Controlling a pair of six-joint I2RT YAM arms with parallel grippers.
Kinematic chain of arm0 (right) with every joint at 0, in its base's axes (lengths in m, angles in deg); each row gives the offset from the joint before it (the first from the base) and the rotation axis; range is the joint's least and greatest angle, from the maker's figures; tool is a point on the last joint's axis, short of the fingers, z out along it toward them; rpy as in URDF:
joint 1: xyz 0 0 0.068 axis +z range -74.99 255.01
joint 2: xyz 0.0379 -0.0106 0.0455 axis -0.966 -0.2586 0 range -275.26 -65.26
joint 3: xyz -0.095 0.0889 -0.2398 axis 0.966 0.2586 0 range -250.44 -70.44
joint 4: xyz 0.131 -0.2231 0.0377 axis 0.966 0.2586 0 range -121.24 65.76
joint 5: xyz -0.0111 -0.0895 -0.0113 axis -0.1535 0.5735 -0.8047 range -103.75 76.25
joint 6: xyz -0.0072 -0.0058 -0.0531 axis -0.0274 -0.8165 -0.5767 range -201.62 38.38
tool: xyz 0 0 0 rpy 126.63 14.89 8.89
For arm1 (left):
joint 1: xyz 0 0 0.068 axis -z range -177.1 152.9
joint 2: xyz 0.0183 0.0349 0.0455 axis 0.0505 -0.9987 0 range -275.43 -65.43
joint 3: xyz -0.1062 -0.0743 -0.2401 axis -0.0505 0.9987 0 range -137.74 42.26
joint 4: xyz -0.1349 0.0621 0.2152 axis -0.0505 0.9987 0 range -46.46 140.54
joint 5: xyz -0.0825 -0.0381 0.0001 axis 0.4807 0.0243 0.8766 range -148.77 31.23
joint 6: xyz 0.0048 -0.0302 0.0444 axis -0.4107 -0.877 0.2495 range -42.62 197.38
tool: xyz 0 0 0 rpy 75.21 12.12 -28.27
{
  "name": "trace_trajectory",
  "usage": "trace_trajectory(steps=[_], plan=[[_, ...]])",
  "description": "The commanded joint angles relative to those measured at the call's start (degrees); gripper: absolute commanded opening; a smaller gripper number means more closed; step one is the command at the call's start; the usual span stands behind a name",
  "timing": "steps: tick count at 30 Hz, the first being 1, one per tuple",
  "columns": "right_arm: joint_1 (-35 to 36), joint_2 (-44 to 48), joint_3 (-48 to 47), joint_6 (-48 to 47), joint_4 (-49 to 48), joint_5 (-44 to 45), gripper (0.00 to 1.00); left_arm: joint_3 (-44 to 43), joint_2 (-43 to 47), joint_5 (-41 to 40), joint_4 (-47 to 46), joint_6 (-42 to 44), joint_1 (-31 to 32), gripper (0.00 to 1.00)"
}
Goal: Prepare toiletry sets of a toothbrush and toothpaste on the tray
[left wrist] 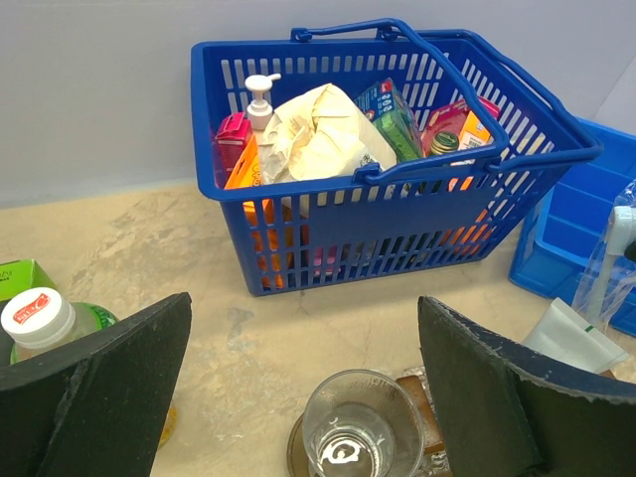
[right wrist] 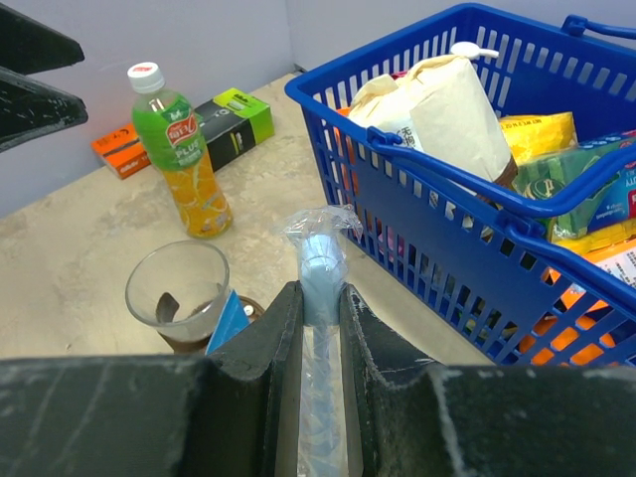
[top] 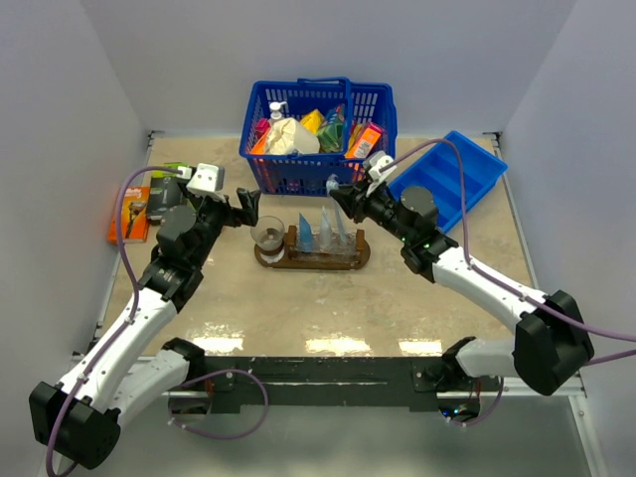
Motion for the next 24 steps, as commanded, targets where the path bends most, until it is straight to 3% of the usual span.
trace_trajectory(steps=[1, 12, 17, 20, 24], plan=[[0.26, -0.01, 1.14, -0.41, -5.50, 1.15, 0.00, 0.03, 0.27, -0.44, -2.03, 1.66, -0.44, 1.00], [0.34, -1.41, 2.72, -0.85, -8.66, 1.41, 0.00, 0.03, -0.34, -0.35, -2.03, 1.84, -0.44, 1.00], [0.26, -1.24, 4.04, -1.20, -10.50, 1.94, 0.00, 0.21, -0.69, 3.42, -3.00, 2.10, -0.44, 1.00], [0.34, -1.06, 4.57, -1.46, -11.04, 1.94, 0.00, 0.65, -0.95, 9.02, -4.84, 2.72, -0.44, 1.00], [0.34, -0.10, 4.13, -1.64, -10.25, 2.03, 0.00, -0.49, -4.72, 25.68, -8.44, 1.06, -0.35, 1.00]])
